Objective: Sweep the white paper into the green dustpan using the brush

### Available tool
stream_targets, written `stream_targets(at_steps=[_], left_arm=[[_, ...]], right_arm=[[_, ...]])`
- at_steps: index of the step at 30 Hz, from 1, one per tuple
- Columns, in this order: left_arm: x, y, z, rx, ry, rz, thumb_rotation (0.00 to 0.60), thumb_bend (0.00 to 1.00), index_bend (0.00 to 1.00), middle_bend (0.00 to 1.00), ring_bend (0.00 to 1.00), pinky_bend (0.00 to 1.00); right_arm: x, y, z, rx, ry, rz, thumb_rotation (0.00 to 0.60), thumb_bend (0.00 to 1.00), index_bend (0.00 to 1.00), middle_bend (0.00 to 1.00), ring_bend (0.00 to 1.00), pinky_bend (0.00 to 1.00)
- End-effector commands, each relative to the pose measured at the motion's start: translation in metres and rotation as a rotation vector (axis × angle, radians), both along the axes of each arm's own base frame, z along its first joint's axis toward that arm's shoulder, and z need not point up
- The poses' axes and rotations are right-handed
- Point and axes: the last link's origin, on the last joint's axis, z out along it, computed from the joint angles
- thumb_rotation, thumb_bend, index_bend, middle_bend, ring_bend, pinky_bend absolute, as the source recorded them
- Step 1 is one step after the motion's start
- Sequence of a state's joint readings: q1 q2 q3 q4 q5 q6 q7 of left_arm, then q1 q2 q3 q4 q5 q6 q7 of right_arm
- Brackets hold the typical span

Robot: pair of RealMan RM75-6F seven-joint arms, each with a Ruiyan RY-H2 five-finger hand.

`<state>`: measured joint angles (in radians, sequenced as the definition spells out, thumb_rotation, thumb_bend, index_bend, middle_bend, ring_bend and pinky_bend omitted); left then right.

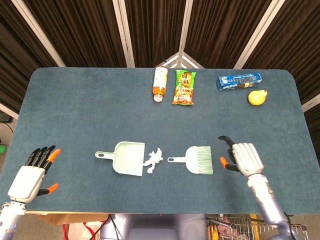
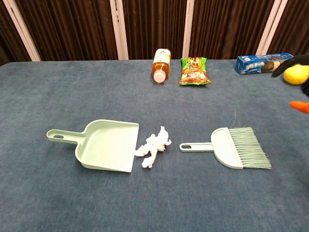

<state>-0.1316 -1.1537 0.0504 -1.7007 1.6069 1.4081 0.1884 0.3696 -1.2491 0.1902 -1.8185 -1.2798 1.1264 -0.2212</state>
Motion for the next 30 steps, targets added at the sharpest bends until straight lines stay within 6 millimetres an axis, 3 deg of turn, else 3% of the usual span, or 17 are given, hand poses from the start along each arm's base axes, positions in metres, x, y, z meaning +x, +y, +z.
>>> stream_targets(at_steps=[1, 13, 21, 30], left_arm=[[0.000, 0.000, 0.000, -0.003, 0.000, 0.000, 0.600, 0.00, 0.00, 0.00, 0.00, 0.00], [0.000, 0.001, 0.001, -0.013, -0.014, 0.005, 0.600, 0.00, 0.00, 0.00, 0.00, 0.00], [-0.001, 0.003, 0.001, -0.021, -0.020, 0.010, 0.600, 0.00, 0.00, 0.00, 0.00, 0.00], [-0.001, 0.003, 0.001, -0.024, -0.022, 0.016, 0.600, 0.00, 0.00, 0.00, 0.00, 0.00]], right_arm=[[0.027, -0.010, -0.028, 0.057, 0.016, 0.032, 0.600, 0.37, 0.31, 0.92, 0.97, 0.90], [0.056, -0.011, -0.093, 0.123, 0.051, 0.040, 0.600, 0.37, 0.41, 0.93, 0.98, 0.91], [0.065, -0.013, -0.119, 0.123, 0.059, 0.023, 0.600, 0.37, 0.43, 0.93, 0.98, 0.91], [0.059, -0.011, -0.140, 0.123, 0.083, -0.014, 0.600, 0.37, 0.43, 0.93, 0.98, 0.91]])
